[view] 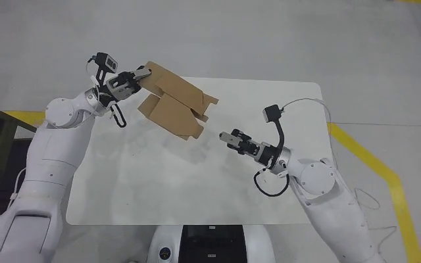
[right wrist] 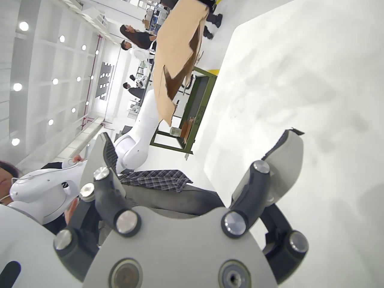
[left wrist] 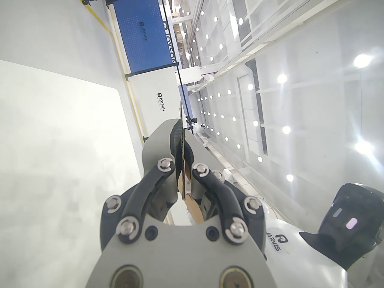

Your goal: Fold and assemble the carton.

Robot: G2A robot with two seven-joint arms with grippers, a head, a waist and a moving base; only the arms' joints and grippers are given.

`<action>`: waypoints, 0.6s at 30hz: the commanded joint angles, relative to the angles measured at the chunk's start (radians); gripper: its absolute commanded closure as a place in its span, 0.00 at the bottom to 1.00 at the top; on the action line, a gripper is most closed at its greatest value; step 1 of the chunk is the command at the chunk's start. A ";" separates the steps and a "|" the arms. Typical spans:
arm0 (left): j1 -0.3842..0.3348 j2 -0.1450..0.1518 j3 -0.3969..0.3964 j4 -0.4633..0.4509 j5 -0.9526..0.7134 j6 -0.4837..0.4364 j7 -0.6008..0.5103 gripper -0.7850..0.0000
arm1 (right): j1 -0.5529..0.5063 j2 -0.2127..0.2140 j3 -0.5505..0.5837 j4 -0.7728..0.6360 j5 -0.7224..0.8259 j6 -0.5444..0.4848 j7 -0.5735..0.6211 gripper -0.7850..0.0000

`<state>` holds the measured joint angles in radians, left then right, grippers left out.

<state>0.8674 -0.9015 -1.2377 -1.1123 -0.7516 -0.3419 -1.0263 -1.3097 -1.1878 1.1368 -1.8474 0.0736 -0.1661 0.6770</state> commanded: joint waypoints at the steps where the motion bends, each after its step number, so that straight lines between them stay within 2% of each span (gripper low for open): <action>1: -0.013 -0.006 0.013 0.018 -0.003 0.005 -0.004 1.00 | 0.008 -0.002 -0.012 0.001 0.001 -0.009 -0.001 0.00; 6: -0.034 -0.022 0.036 0.049 -0.018 0.008 -0.011 1.00 | 0.019 -0.006 -0.035 0.009 0.017 -0.071 -0.001 0.00; 18: -0.038 -0.026 0.041 0.056 -0.023 0.004 -0.016 1.00 | 0.015 -0.006 -0.036 0.010 0.013 -0.063 -0.008 0.00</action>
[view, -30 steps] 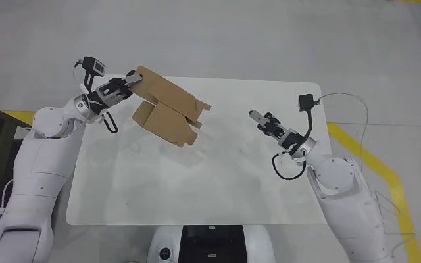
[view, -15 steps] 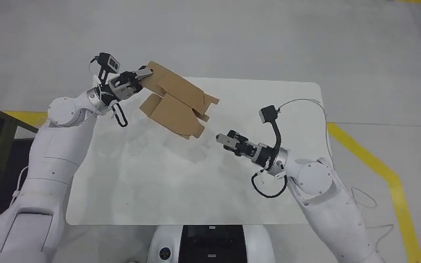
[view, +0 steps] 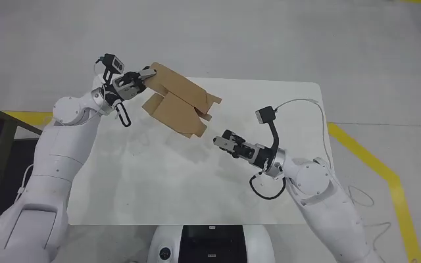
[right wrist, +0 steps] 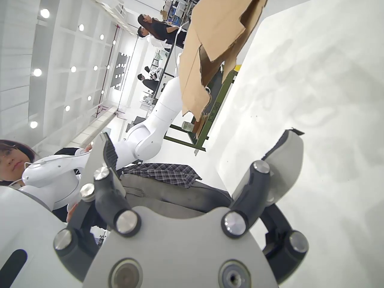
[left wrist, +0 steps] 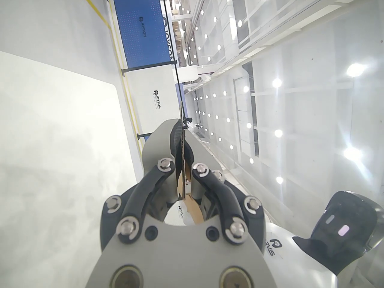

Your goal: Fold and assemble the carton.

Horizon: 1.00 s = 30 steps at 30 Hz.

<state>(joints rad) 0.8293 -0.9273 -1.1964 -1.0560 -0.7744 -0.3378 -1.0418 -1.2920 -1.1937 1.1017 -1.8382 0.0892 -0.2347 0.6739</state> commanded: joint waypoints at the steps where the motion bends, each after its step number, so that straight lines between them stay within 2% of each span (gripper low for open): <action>1: 0.007 0.000 -0.001 -0.011 0.006 0.004 0.018 1.00 | -0.006 -0.001 -0.005 -0.002 0.009 0.016 -0.002 0.00; 10: 0.057 -0.008 -0.003 -0.094 0.028 0.038 0.074 1.00 | 0.005 -0.018 -0.066 0.033 0.205 -0.007 0.009 0.00; 16: 0.070 -0.014 0.001 -0.105 0.047 0.046 0.076 1.00 | 0.020 -0.027 -0.099 0.052 0.207 -0.041 -0.016 0.00; 30: 0.085 -0.021 -0.011 -0.077 0.124 0.027 0.101 1.00 | 0.018 -0.032 -0.084 0.044 0.235 -0.076 -0.040 0.00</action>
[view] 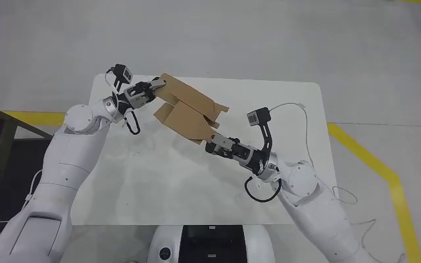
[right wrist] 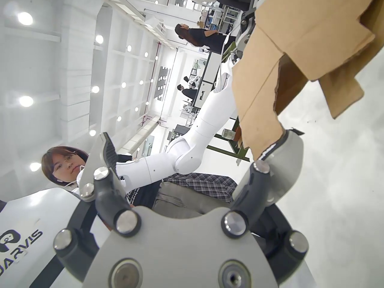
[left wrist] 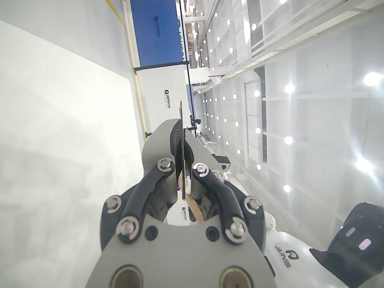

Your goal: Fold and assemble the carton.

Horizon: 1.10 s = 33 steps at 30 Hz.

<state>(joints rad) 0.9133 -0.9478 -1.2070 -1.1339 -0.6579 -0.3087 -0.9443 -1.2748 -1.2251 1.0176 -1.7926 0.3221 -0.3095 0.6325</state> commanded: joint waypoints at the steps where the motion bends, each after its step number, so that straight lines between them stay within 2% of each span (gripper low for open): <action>1: 0.003 -0.001 0.000 0.002 0.013 -0.005 0.006 1.00 | 0.001 -0.001 0.000 -0.003 0.007 -0.003 0.002 0.00; 16: 0.025 -0.007 -0.014 -0.018 0.076 -0.022 0.013 1.00 | 0.027 -0.018 -0.031 0.021 0.042 -0.030 -0.039 0.00; 33: 0.057 -0.008 -0.064 -0.071 0.030 0.013 -0.015 1.00 | 0.048 -0.038 -0.077 0.068 0.028 -0.022 -0.083 0.00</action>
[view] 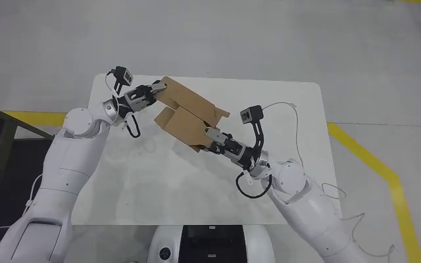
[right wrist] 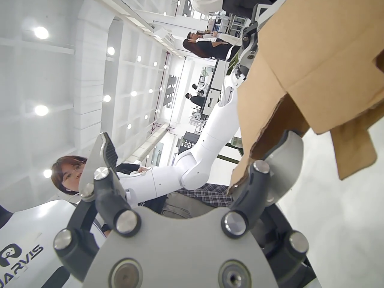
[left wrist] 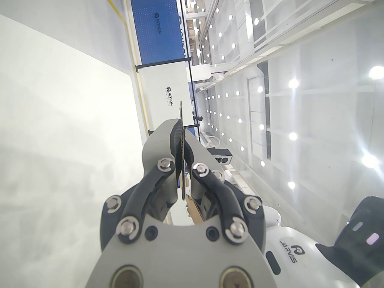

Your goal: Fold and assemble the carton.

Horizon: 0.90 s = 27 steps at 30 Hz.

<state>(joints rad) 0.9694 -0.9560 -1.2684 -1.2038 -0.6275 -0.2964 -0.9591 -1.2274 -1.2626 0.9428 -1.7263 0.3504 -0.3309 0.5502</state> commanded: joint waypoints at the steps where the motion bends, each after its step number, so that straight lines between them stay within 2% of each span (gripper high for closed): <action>1: 0.002 0.000 -0.004 -0.003 -0.002 0.002 -0.001 1.00 | 0.002 -0.002 -0.005 0.003 -0.001 0.000 -0.001 0.00; 14: 0.005 -0.005 -0.012 -0.008 0.019 0.013 -0.014 1.00 | 0.017 -0.019 -0.035 0.019 -0.016 -0.012 -0.031 0.00; 15: 0.003 -0.006 -0.013 -0.005 0.021 0.012 -0.013 1.00 | 0.018 -0.020 -0.035 0.020 -0.017 -0.012 -0.033 0.04; 16: 0.002 -0.006 -0.014 -0.001 0.023 0.011 -0.011 1.00 | 0.018 -0.020 -0.033 0.020 -0.019 -0.012 -0.034 0.14; 22: -0.005 -0.010 -0.022 0.010 0.016 0.007 -0.004 1.00 | 0.014 -0.021 -0.021 0.018 -0.039 0.005 -0.045 0.43; 23: -0.007 -0.010 -0.024 0.011 0.016 0.006 -0.005 1.00 | 0.013 -0.021 -0.018 0.018 -0.043 0.009 -0.045 0.53; 27: -0.010 -0.012 -0.028 0.012 0.011 0.011 -0.006 1.00 | 0.013 -0.022 -0.014 0.019 -0.049 0.019 -0.044 0.74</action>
<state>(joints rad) 0.9600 -0.9676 -1.2962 -1.1921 -0.6144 -0.2878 -0.9650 -1.2146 -1.2842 0.9283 -1.7075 0.3026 -0.3139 0.5063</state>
